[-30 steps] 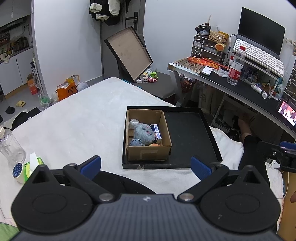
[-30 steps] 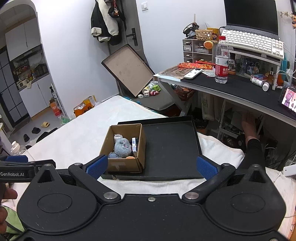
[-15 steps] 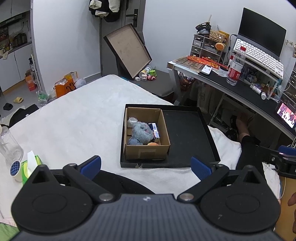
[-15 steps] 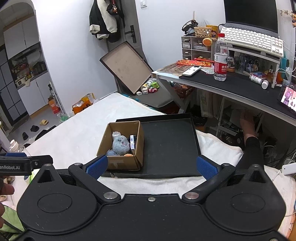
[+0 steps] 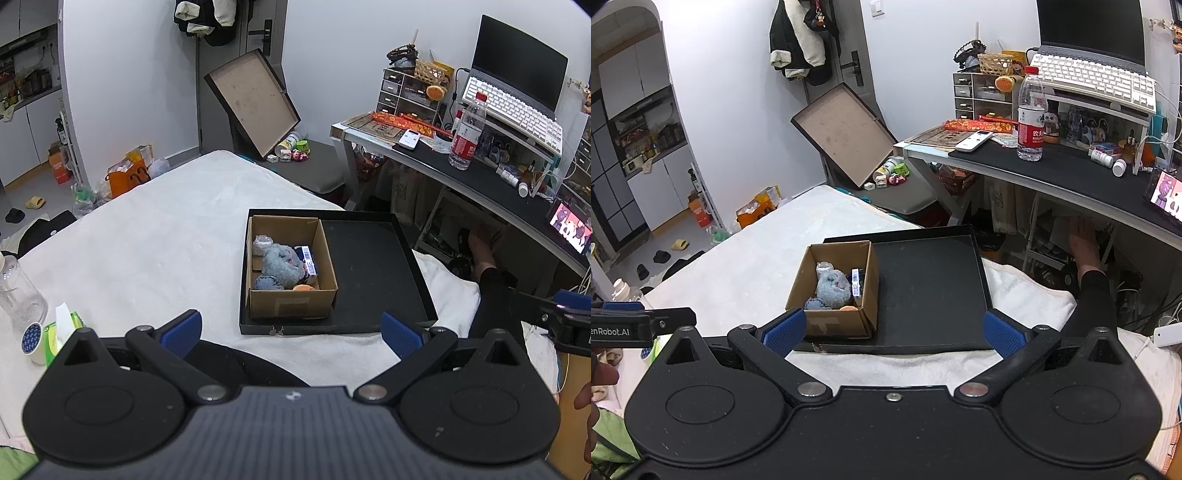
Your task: Organize soft objects
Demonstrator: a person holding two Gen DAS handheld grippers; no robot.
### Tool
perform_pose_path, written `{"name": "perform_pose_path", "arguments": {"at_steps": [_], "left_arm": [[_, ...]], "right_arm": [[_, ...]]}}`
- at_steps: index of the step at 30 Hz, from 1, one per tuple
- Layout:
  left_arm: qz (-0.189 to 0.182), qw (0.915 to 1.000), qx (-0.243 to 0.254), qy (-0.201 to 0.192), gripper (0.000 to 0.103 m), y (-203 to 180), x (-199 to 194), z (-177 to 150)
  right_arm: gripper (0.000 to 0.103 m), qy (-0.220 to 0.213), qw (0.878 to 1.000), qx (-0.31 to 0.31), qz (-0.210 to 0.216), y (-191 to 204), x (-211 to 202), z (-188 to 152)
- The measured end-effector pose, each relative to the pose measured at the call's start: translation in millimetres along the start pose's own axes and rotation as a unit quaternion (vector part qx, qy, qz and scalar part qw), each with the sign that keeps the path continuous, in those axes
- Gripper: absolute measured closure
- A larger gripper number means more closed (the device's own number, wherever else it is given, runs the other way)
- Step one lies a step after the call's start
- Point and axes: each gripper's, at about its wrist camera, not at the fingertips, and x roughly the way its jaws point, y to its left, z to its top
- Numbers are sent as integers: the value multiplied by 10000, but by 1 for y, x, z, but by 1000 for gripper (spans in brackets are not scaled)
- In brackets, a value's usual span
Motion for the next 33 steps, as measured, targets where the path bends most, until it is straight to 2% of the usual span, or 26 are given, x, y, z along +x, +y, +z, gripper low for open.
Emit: {"name": "perform_pose_path", "arguments": {"at_steps": [33], "left_arm": [[4, 10000, 78, 28, 1, -5, 4, -3]], "right_arm": [[0, 9, 9998, 186, 36, -13, 2, -3]]}}
